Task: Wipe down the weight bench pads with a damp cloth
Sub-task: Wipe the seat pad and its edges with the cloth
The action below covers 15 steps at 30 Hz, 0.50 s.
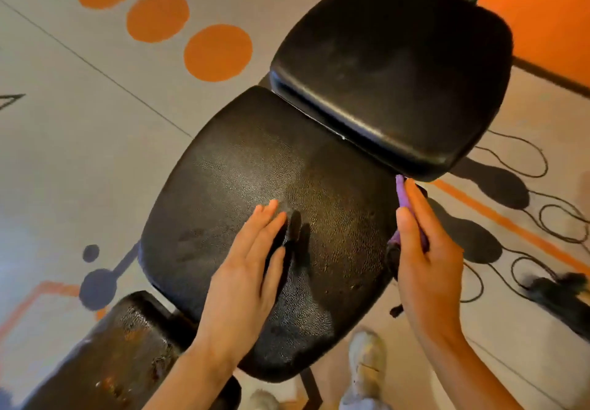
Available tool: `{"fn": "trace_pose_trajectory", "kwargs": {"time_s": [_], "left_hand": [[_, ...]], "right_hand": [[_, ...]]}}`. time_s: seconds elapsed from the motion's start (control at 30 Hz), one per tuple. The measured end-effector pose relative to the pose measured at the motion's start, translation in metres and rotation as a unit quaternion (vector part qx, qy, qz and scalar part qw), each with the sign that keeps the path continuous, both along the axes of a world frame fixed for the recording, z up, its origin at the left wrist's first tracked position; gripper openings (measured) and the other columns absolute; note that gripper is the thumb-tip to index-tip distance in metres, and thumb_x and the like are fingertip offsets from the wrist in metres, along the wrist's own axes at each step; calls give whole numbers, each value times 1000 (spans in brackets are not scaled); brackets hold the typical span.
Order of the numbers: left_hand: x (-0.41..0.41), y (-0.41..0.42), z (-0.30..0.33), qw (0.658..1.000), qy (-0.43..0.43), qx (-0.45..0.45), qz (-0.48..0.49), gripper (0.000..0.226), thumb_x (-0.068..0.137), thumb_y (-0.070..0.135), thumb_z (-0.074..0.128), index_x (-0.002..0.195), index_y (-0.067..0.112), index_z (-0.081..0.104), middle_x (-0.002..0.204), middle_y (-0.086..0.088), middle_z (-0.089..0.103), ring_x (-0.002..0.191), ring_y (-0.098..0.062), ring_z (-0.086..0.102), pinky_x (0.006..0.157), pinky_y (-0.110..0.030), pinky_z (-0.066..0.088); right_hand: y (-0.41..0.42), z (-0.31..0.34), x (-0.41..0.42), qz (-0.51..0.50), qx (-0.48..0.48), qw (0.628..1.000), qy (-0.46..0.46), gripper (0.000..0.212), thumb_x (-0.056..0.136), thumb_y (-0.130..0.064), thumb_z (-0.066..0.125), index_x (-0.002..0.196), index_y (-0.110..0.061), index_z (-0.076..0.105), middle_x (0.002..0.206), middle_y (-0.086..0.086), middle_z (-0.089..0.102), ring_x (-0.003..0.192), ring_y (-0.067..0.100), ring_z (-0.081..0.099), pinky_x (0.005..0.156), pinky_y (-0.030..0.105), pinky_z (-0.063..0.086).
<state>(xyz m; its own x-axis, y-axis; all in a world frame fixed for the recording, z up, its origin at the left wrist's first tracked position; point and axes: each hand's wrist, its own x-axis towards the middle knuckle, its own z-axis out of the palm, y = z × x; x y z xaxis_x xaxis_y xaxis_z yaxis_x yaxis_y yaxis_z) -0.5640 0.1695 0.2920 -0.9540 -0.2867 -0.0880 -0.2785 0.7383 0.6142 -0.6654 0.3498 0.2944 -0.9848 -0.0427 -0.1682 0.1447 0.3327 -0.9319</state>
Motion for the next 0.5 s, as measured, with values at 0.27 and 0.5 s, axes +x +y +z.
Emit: {"fn": "trace_pose_trajectory", "kwargs": {"time_s": [0.27,0.5], "left_hand": [[-10,-25,5,998,-5,10,66,52,98,35,43,149,30,35,159,19,22,147,3,16,116,-13,16],[-6,-68,-2,992,-15,40,121,52,100,37,40,151,31,31,160,19,17,147,3,13,116,-17,12]], "right_hand": [[-33,24,-29,101,57,993,-35,35,97,-27,44,128,-44,48,127,3,62,90,-6,59,69,3,46],[-78,35,-34,132,127,983,4,63,81,-56,41,124,-14,62,98,-2,57,94,11,56,78,17,45]]}}
